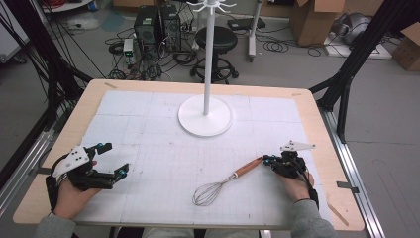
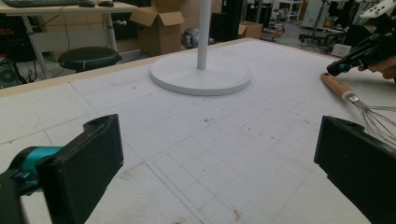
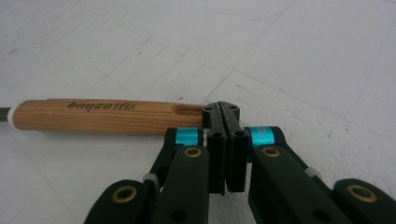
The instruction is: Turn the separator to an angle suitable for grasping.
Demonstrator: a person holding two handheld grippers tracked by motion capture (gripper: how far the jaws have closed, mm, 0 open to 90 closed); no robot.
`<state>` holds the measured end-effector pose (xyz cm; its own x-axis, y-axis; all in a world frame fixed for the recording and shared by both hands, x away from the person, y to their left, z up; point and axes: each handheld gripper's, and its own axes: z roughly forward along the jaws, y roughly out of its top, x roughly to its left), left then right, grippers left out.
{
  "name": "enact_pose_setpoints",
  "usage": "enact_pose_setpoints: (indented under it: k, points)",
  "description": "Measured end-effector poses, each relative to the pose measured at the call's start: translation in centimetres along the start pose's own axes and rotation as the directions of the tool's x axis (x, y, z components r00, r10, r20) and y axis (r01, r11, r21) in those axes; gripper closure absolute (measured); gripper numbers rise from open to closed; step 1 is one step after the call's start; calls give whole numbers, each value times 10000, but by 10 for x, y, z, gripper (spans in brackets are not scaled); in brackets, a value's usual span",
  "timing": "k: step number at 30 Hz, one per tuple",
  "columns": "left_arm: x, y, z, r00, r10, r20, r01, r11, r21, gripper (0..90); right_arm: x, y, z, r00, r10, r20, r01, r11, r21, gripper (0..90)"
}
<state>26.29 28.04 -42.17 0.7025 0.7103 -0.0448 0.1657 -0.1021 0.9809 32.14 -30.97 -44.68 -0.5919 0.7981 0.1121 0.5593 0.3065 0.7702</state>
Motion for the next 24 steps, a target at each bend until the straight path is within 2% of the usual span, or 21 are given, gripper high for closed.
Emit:
enact_pose_setpoints:
  k: [24]
  points:
    - [-1,-1,1,10000,36,-8,-36,10000,88,18,0,4,10,9995,-310,5,310,9993,217,899]
